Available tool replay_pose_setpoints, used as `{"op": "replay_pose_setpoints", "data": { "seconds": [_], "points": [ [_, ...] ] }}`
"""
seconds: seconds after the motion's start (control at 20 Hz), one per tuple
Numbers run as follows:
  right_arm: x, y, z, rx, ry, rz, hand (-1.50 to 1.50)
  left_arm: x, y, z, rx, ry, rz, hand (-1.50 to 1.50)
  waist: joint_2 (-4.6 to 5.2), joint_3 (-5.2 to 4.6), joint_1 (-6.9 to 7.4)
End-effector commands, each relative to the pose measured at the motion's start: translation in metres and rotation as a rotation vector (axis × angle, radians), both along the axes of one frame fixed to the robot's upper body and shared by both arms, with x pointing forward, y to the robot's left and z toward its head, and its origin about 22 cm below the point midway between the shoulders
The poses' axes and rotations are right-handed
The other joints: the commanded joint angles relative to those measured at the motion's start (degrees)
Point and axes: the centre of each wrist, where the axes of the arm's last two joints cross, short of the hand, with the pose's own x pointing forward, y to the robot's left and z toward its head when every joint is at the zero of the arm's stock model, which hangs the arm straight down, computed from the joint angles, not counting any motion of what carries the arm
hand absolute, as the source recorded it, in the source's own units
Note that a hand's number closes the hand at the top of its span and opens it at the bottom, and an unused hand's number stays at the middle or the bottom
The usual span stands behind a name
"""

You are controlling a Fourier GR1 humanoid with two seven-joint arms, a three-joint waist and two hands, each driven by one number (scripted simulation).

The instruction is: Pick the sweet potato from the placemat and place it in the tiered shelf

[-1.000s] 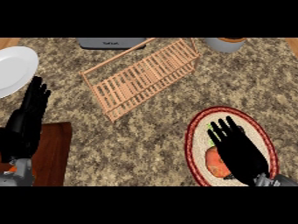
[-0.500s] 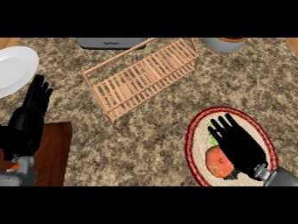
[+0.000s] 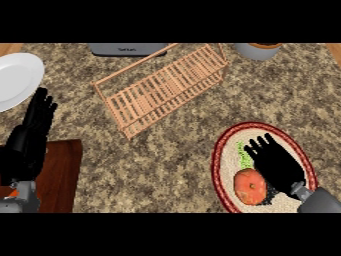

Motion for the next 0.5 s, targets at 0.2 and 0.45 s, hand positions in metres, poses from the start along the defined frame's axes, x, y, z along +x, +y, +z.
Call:
{"op": "replay_pose_setpoints", "data": {
  "seconds": [0.2,0.45],
  "points": [
    [0.020,-0.006,-0.017,-0.075,0.011,0.116,1.50,0.007,-0.001,-0.006,-0.015,-0.001,-0.018,0.00,0.19,0.11,0.23],
    [0.001,-0.007,-0.019,-0.023,-0.058,0.215,1.50,0.000,-0.001,0.007,0.003,0.000,0.002,0.00,0.05,0.11,-0.04]
  ]
}}
